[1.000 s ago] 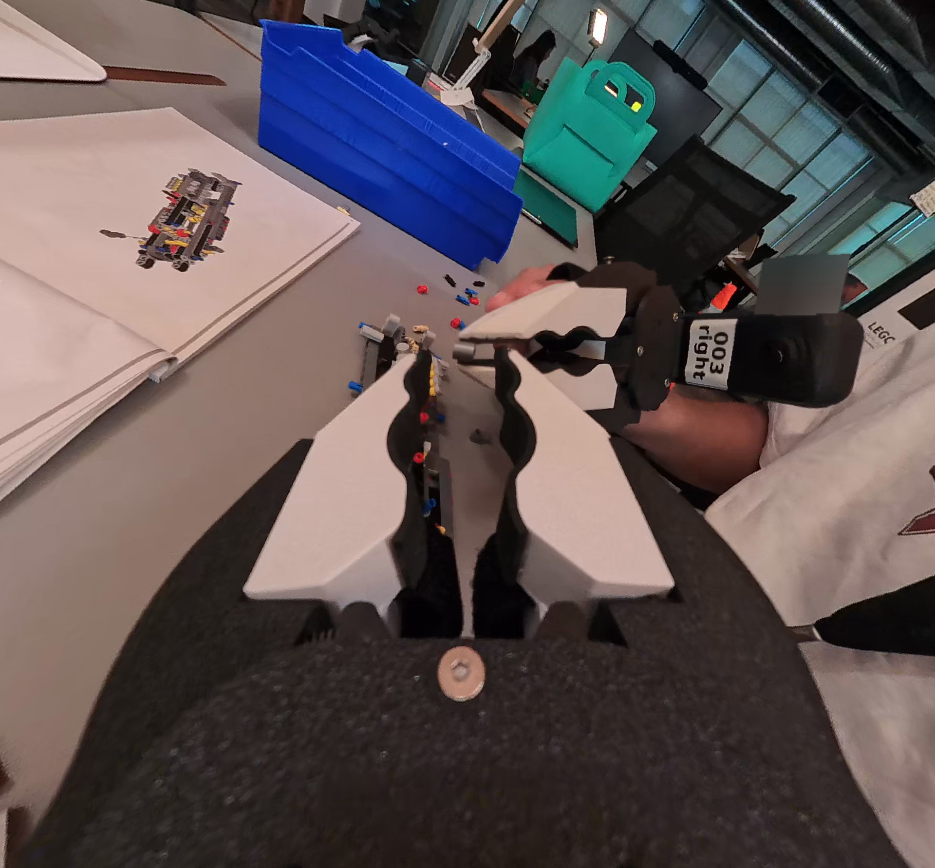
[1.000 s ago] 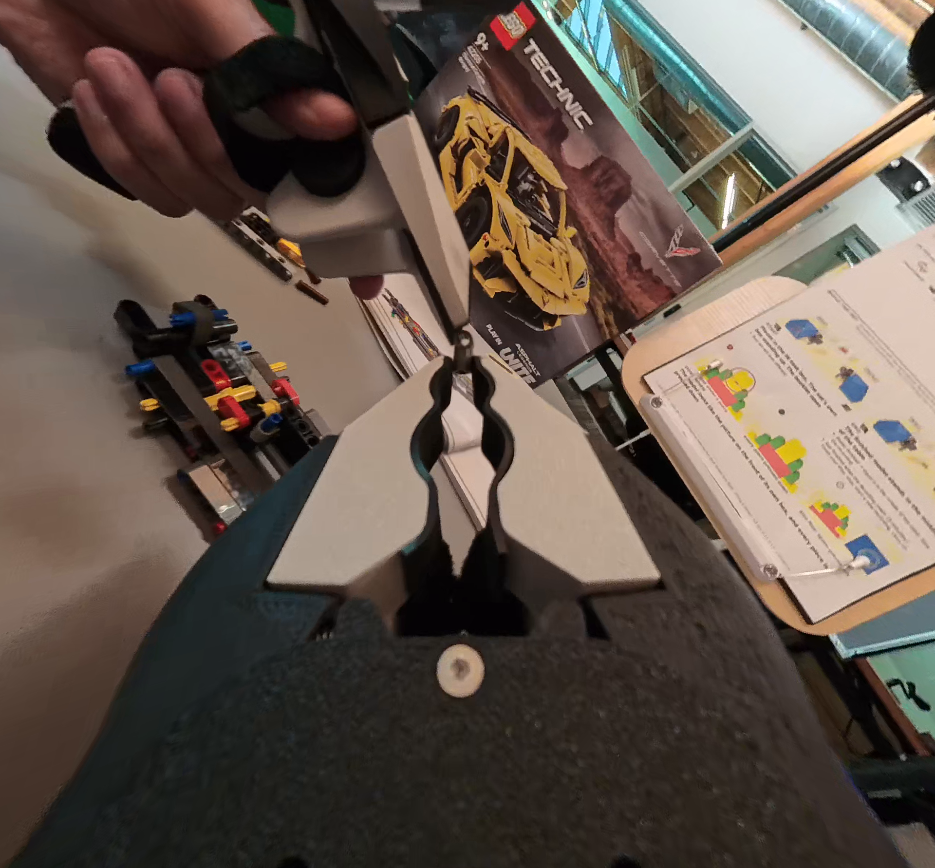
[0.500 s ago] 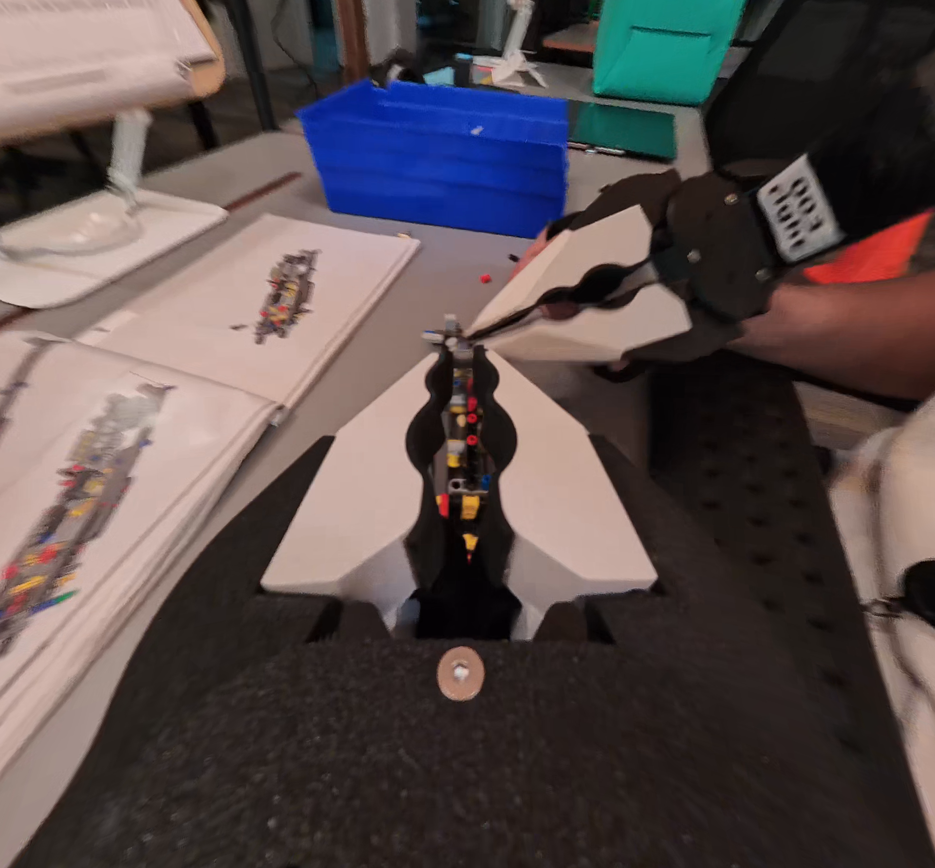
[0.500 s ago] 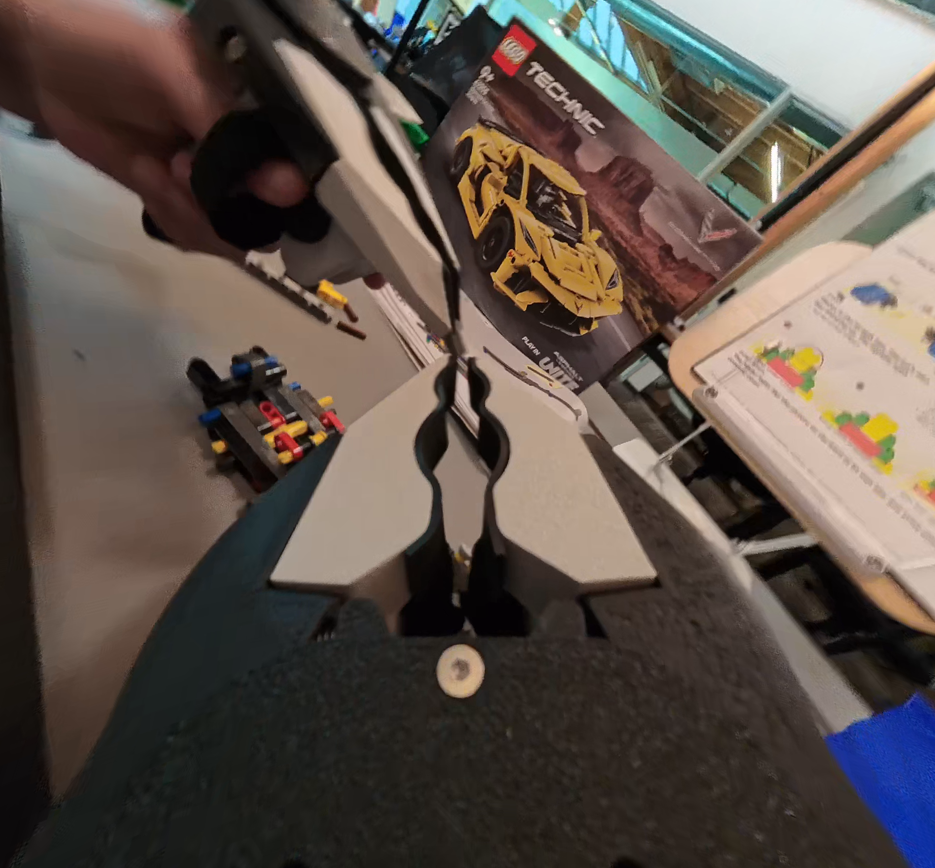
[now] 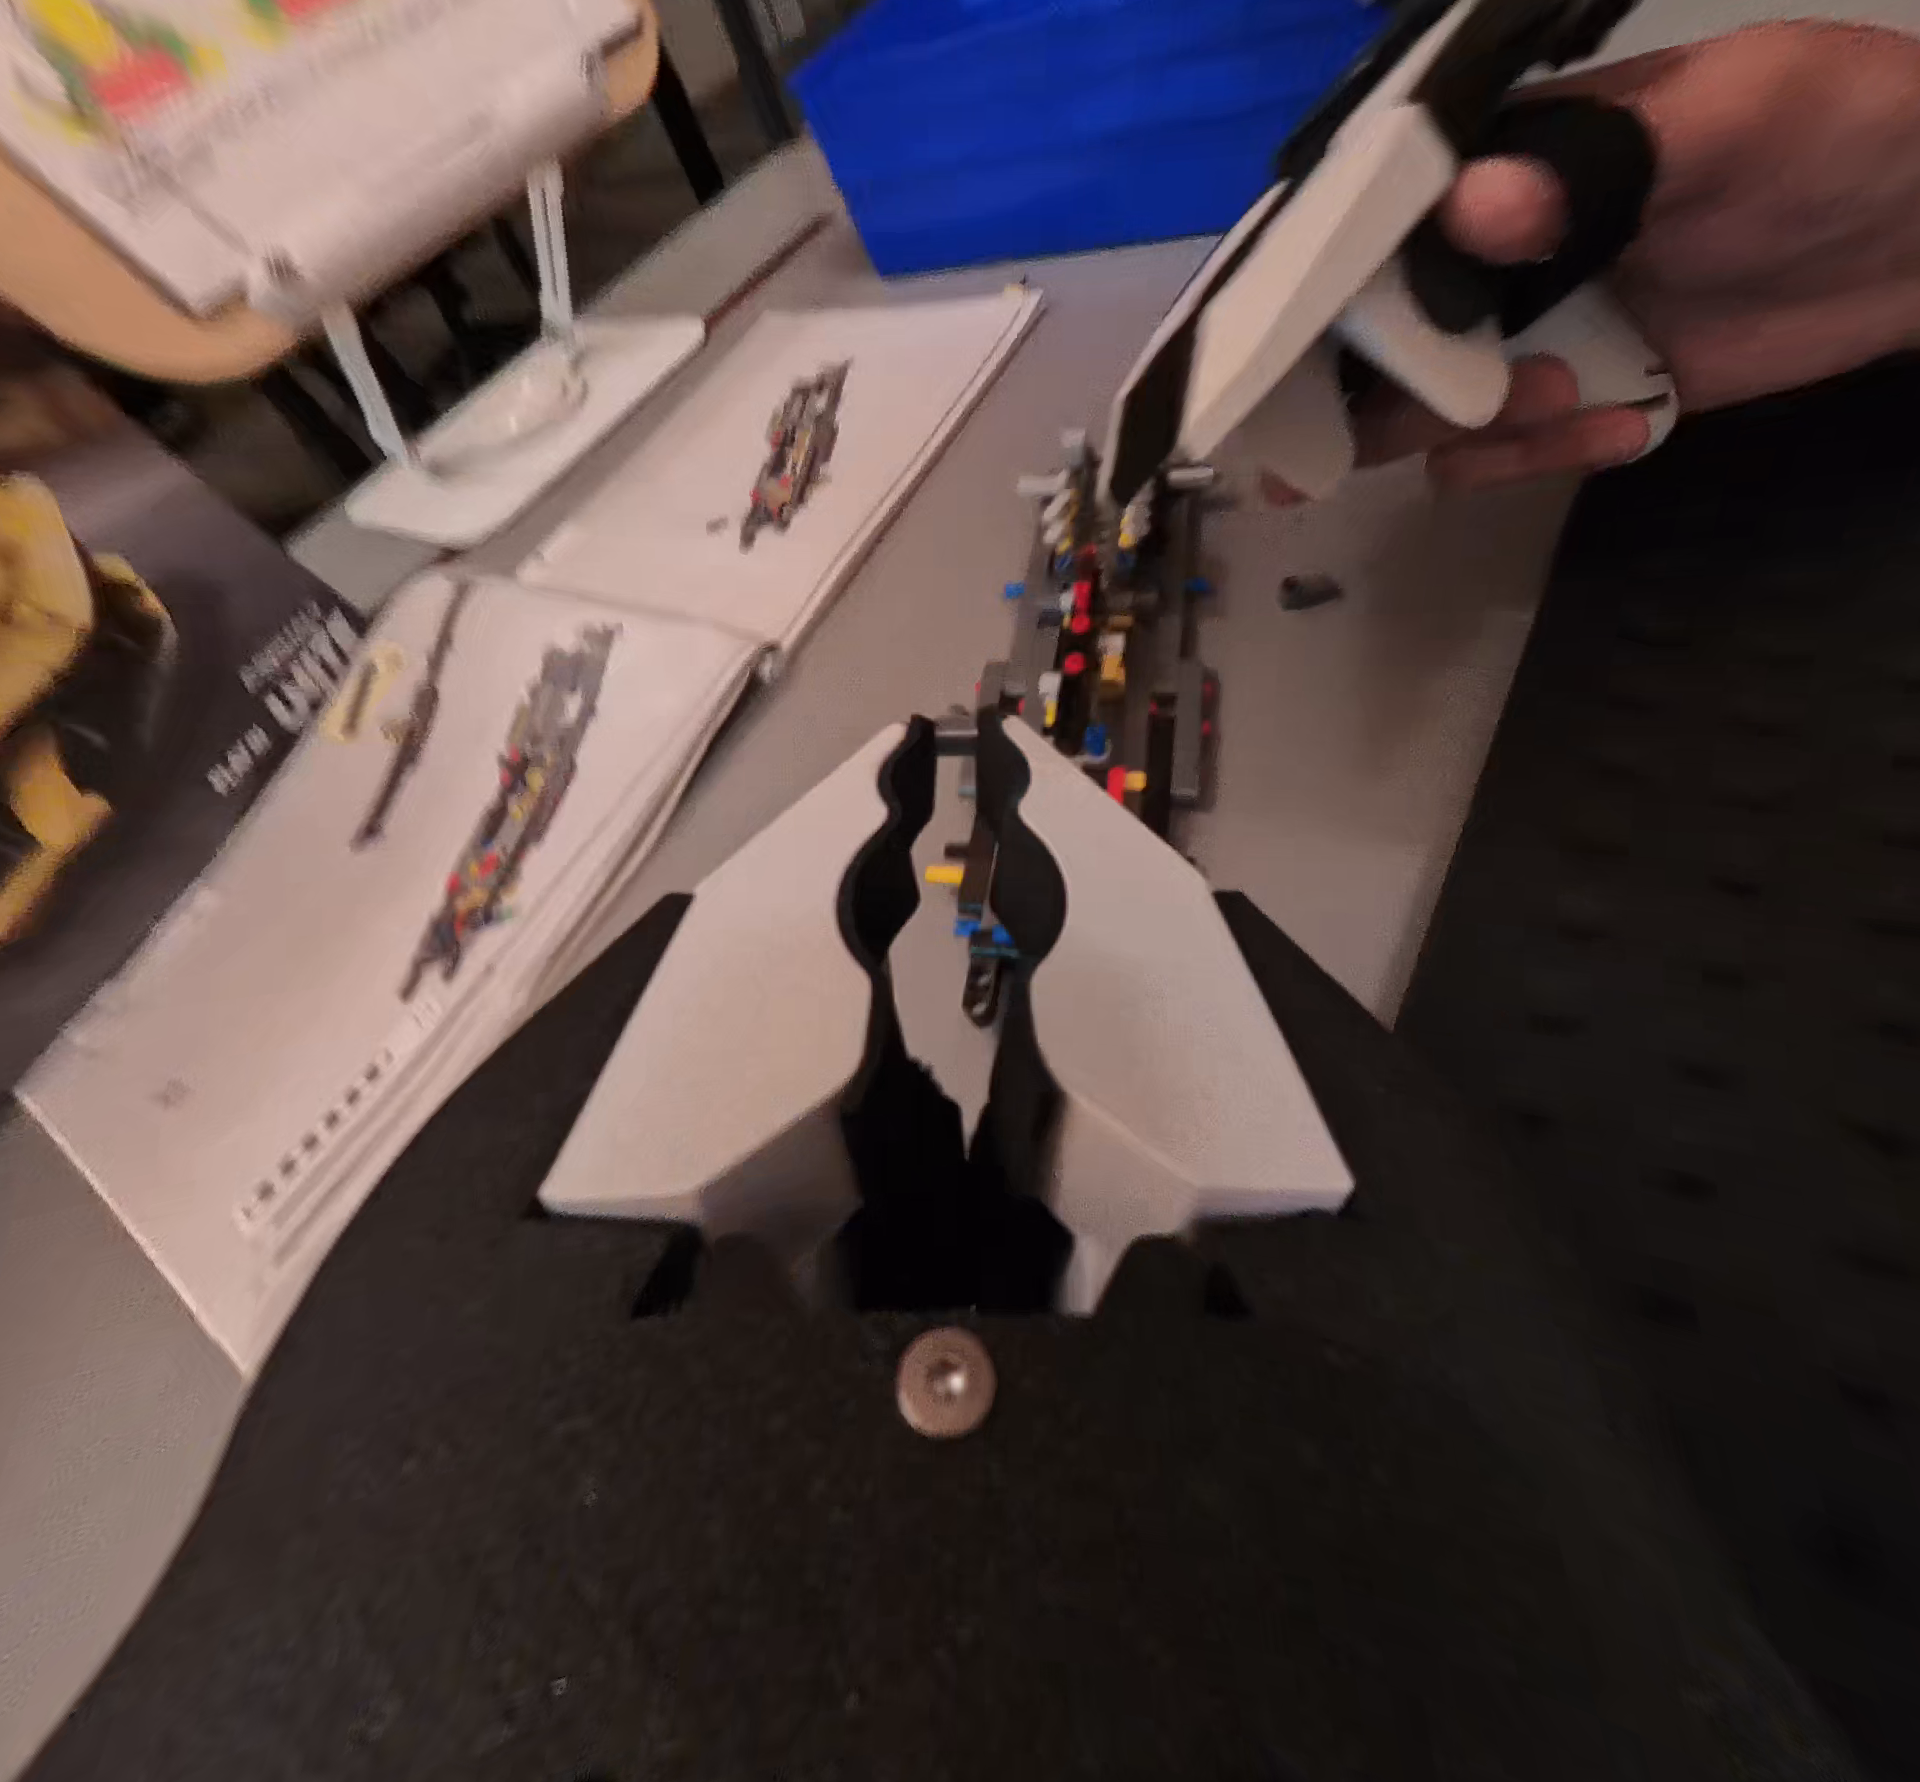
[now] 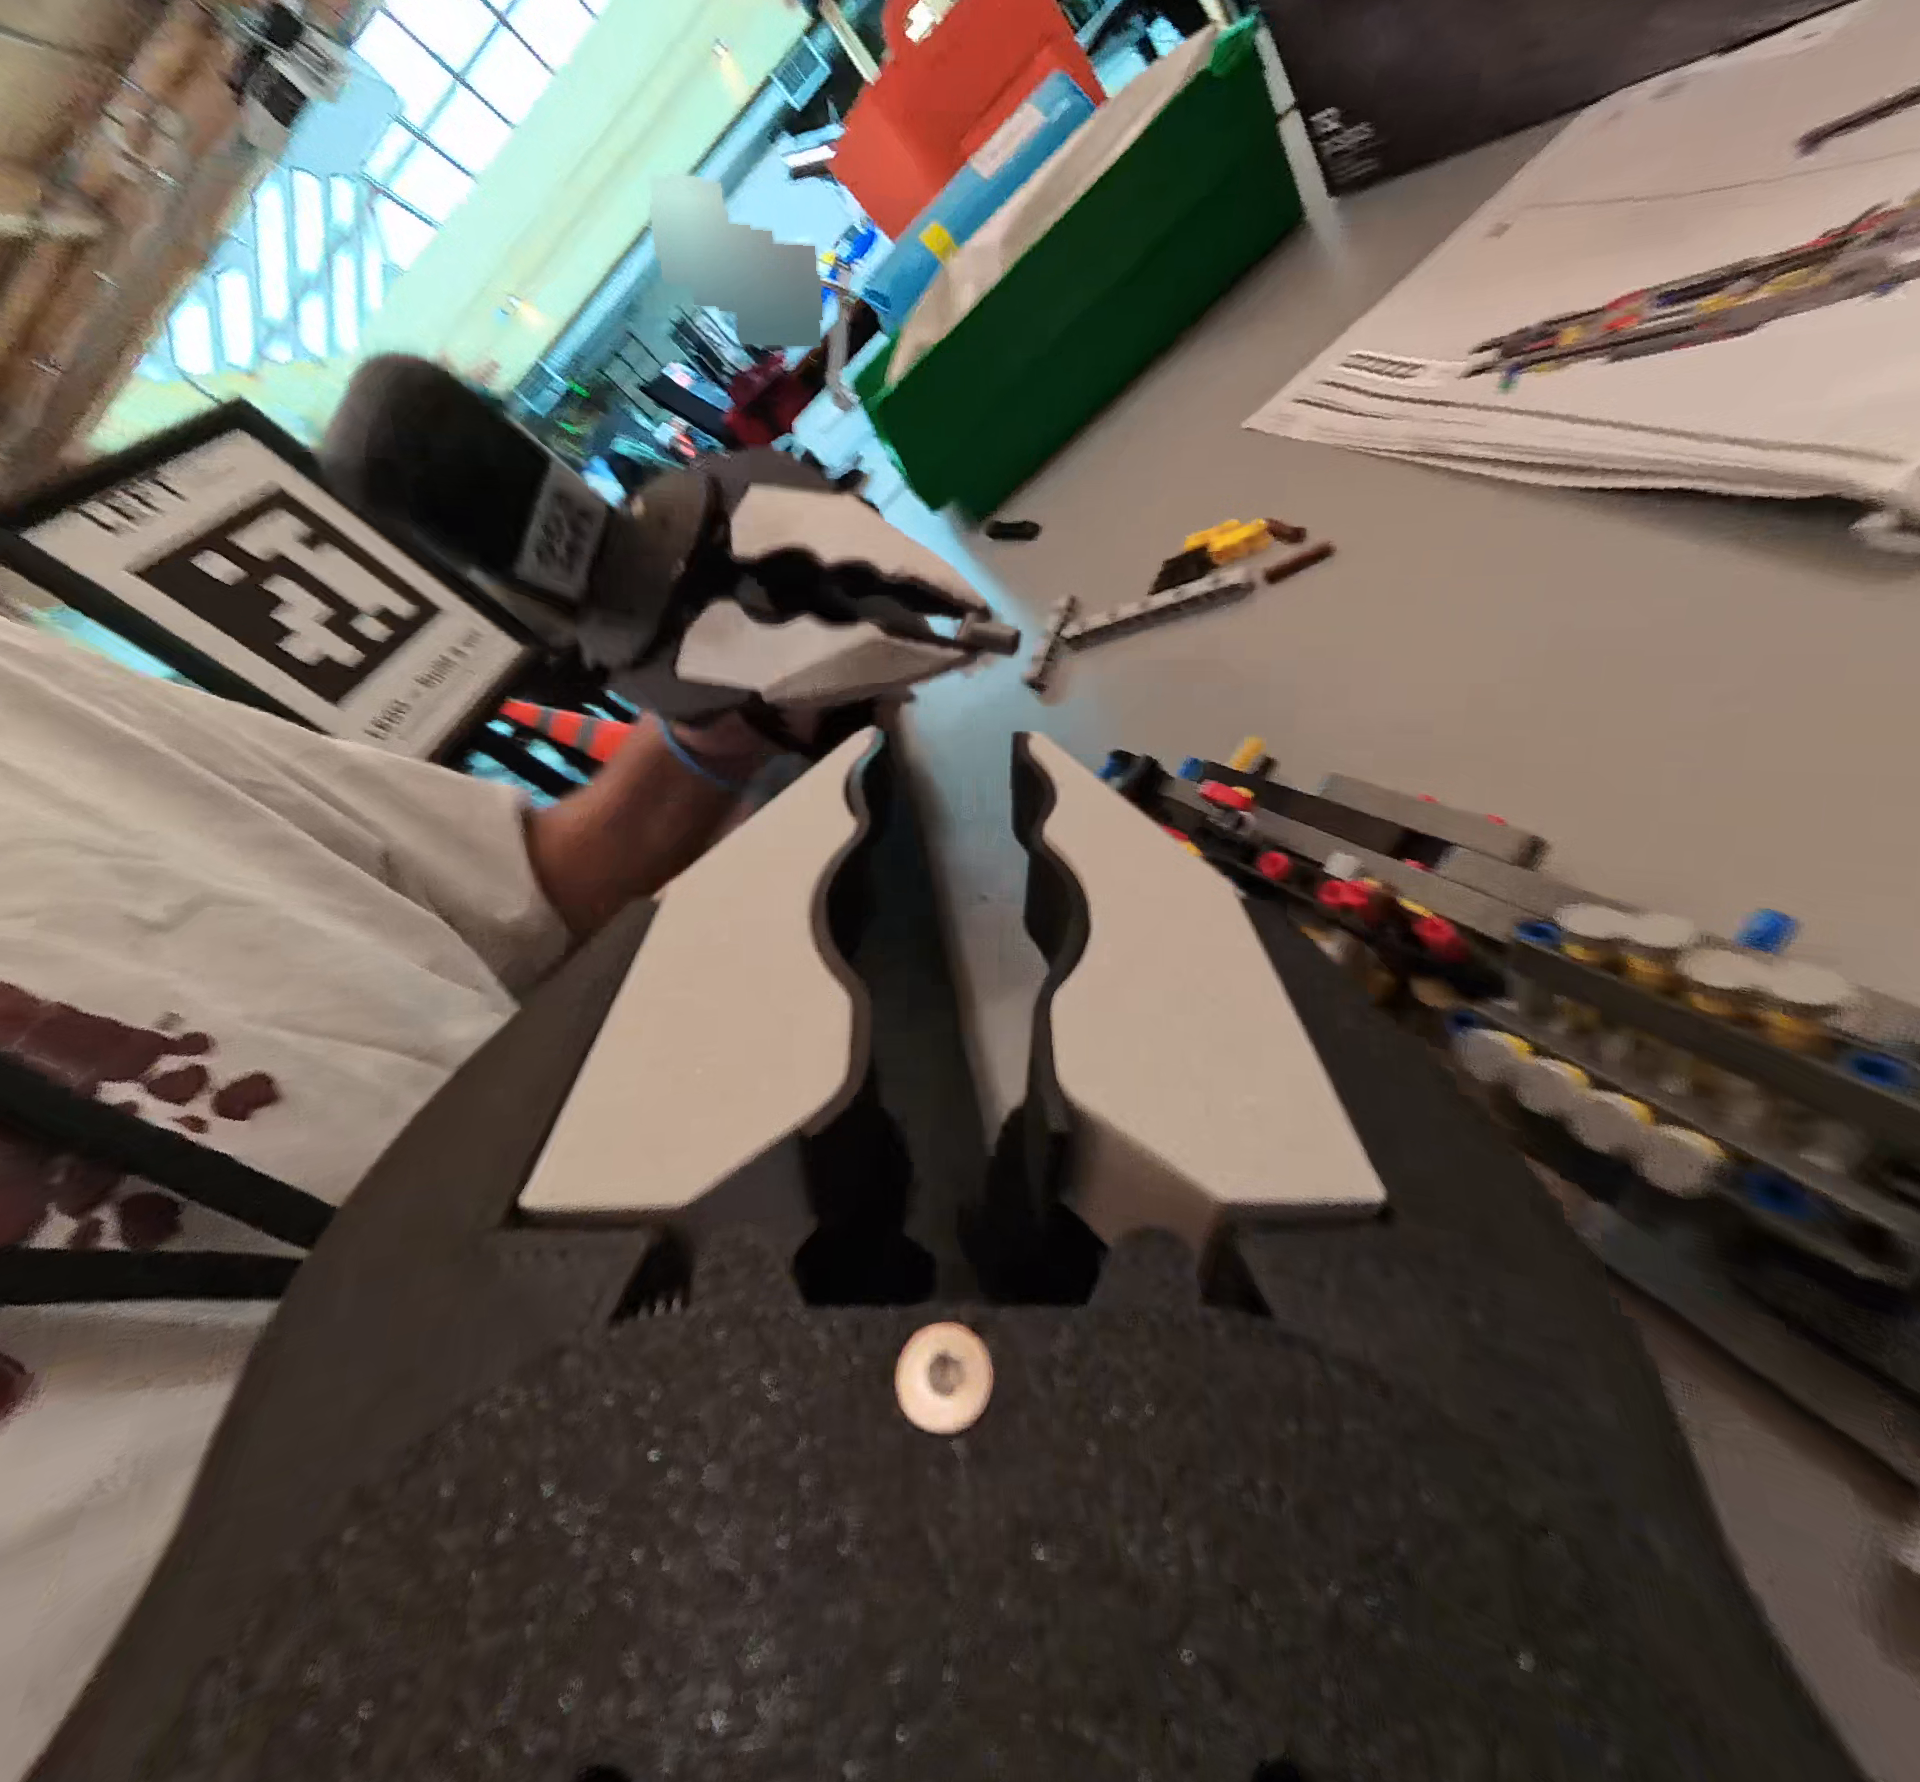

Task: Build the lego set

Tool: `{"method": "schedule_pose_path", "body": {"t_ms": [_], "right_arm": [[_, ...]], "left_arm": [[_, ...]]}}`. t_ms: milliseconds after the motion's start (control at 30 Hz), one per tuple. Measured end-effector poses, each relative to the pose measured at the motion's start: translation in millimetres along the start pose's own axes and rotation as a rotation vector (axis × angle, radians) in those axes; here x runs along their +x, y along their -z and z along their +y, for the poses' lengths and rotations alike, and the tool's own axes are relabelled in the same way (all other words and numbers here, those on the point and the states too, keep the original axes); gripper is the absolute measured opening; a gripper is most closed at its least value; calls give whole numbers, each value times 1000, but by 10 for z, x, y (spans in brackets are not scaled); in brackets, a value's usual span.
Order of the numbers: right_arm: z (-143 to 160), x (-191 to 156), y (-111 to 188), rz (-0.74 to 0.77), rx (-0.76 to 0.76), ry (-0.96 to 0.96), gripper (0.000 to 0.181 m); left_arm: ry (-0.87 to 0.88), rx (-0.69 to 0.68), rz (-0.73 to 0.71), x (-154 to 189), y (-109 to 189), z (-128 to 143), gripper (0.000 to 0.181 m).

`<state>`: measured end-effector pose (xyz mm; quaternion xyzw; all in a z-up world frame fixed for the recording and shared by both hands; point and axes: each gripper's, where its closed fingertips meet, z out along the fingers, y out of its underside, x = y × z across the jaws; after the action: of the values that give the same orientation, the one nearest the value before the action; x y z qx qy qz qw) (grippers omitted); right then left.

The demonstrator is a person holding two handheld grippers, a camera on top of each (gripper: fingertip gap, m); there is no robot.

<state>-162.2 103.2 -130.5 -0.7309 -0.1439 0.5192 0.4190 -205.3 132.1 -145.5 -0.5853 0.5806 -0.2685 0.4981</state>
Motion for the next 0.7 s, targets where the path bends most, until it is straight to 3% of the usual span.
{"method": "schedule_pose_path", "body": {"t_ms": [133,233,300,400,500,600,700], "right_arm": [[18,237,80,179,-56,307,25],[19,303,46,271,-83,570,29],[-32,285,12,283,-87,634,25],[-174,164,-64,141,-104,604,22],[-196,56,-109,-103,-226,551,23],[-240,180,-173,-123,-350,680,25],[-300,59,-275,-256,-360,689,25]], "left_arm": [[246,-63,122,-183,-47,167,6],[455,-88,299,-219,-112,128,6],[520,-149,457,-181,-133,87,6],[553,-243,701,-143,-108,-53,6],[589,-341,827,-230,-150,-201,6],[649,-434,977,-261,-129,-351,6],[612,-507,1093,-257,-75,-358,6]]}}
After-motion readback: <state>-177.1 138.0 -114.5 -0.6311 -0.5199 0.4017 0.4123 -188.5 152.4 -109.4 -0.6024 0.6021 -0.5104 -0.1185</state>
